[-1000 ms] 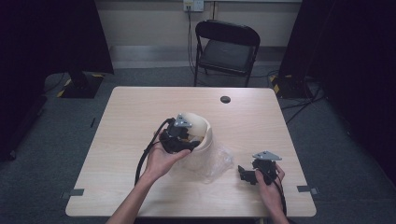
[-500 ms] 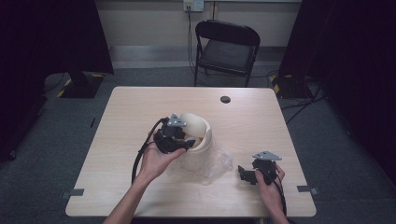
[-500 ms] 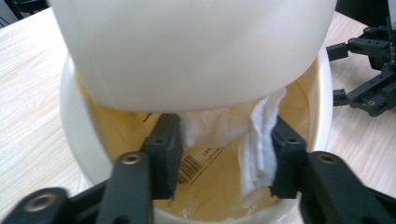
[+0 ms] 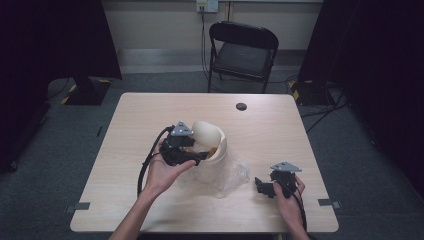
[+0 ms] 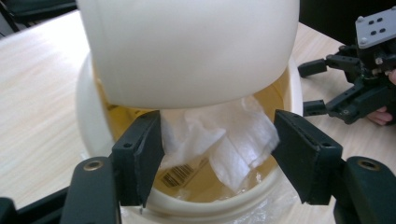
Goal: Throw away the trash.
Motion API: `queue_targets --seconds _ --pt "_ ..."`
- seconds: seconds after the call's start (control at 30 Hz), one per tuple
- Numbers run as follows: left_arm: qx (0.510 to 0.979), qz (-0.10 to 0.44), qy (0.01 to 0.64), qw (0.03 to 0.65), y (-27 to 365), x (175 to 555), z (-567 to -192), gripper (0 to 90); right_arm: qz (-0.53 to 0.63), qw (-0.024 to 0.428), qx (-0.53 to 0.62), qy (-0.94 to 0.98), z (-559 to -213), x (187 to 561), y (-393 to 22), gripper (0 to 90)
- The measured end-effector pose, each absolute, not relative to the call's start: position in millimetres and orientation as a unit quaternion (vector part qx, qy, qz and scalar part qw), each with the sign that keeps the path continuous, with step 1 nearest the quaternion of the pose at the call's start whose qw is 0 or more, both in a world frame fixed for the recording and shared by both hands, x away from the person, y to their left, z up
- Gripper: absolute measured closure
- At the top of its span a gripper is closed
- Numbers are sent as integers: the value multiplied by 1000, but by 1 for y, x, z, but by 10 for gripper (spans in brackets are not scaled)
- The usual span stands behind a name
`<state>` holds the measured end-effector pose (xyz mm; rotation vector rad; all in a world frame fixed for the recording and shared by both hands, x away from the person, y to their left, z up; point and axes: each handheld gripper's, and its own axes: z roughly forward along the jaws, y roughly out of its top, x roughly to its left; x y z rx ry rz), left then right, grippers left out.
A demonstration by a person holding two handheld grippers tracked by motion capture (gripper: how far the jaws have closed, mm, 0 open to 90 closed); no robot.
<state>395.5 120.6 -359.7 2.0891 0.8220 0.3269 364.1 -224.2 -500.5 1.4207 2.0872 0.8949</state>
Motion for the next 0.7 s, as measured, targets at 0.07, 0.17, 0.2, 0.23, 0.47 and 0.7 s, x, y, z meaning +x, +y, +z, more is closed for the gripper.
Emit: queue_targets --seconds 0.07,0.17,0.2,0.23,0.47,0.7 --pt "833 130 327 426 123 395 -358 365 325 229 516 758 -501 364 -224 102" --pt "836 129 325 424 127 394 -357 388 325 229 516 758 -500 364 -224 101" --pt "835 130 325 425 128 394 -357 401 325 230 516 759 -501 364 -224 102" --pt "833 128 324 430 129 394 -357 408 325 229 516 758 -500 364 -224 102" --pt "821 137 335 442 137 389 -352 378 325 230 516 759 -501 364 -224 101" --pt "801 133 346 469 152 384 -350 338 325 229 516 758 -500 364 -224 102"
